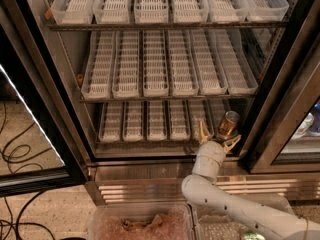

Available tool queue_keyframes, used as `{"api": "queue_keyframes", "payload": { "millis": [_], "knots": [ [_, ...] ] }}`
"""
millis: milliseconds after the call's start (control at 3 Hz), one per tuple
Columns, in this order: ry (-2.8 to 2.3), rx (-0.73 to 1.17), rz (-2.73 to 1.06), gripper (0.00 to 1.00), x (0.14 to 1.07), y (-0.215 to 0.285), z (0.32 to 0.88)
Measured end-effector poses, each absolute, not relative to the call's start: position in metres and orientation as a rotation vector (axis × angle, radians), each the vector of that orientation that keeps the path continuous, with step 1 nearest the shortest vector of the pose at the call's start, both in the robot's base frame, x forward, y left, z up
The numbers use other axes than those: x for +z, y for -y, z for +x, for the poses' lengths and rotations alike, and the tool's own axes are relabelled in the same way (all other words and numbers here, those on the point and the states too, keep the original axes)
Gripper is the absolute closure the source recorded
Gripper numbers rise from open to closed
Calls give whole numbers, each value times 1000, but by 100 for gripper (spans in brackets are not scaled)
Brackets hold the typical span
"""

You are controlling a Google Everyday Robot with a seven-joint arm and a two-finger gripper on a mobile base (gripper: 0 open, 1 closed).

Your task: Pick orange can from bottom shelf of fridge

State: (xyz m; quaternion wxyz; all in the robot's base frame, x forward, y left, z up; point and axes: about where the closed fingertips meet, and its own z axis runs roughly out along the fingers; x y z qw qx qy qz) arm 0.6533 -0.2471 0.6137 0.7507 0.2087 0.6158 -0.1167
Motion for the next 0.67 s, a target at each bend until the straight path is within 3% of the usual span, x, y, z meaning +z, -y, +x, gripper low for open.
{"api": "queue_keyframes", "payload": {
  "millis": [333,667],
  "knots": [
    [-1322,-276,491,13,618,258,660],
    [-1318,-280,496,24,619,259,661]
  ]
}}
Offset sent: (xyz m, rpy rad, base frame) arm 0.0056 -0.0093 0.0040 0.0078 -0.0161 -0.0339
